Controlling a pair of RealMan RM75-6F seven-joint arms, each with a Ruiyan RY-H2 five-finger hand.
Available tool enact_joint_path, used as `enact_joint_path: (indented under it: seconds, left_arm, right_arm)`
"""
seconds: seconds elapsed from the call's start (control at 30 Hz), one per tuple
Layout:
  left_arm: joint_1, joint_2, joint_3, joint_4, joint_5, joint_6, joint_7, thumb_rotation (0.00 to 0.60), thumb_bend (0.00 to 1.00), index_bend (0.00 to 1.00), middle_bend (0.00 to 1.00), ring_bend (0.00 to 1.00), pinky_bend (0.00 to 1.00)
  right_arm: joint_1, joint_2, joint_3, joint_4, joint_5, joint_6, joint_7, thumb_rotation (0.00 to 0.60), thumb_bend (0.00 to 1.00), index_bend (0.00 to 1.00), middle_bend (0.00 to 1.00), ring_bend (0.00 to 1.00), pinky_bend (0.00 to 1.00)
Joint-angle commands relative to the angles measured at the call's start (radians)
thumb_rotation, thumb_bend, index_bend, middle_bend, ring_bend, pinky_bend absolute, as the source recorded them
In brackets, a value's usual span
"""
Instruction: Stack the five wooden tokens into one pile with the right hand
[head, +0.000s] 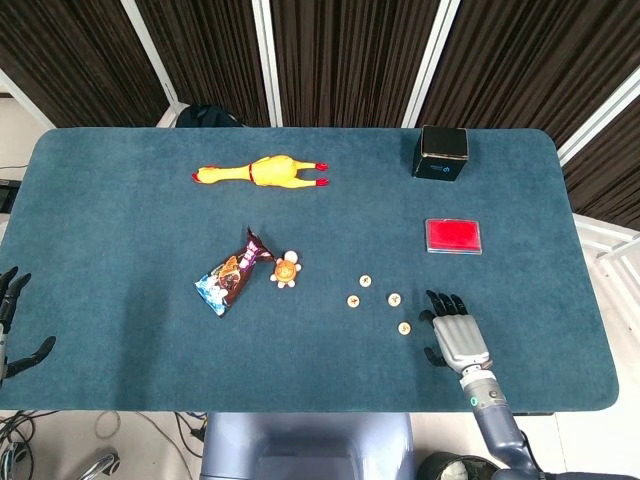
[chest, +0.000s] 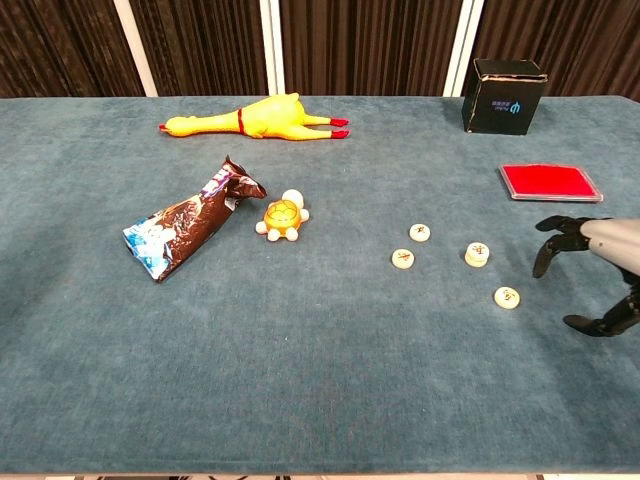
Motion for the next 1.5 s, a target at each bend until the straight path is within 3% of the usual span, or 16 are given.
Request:
enact_joint_path:
  seconds: [0.03,0.47,1.5]
  left_arm:
    - [-0.001,0.000,0.000,0.000,-0.001,-0.002,0.000,0.600,0.21,0.10,0.00,0.00,0.01]
    - [-0.001,0.001,-0.001,0.000,-0.003,-0.003,-0.001,0.600,0.21,0.10,0.00,0.00,0.01]
    - [-0.001,0.003,-0.003,-0.001,-0.008,-0.006,-0.004,0.600,0.21,0.11,0.00,0.00,0.01]
  right_arm:
    - [-0.006,-0.024,0.017,0.019,-0.003,0.003,-0.012,0.600,0.39,0.34,0.04,0.03,0.00]
    - [-0.004,-0.072,0.064,0.057,0.028,-0.035,-0.039,0.600,0.39,0.38,0.04,0.03,0.00]
    - [0.000,-0.125,0.115,0.111,0.059,-0.089,-0.065,0.600,0.41,0.44,0.04,0.03,0.00]
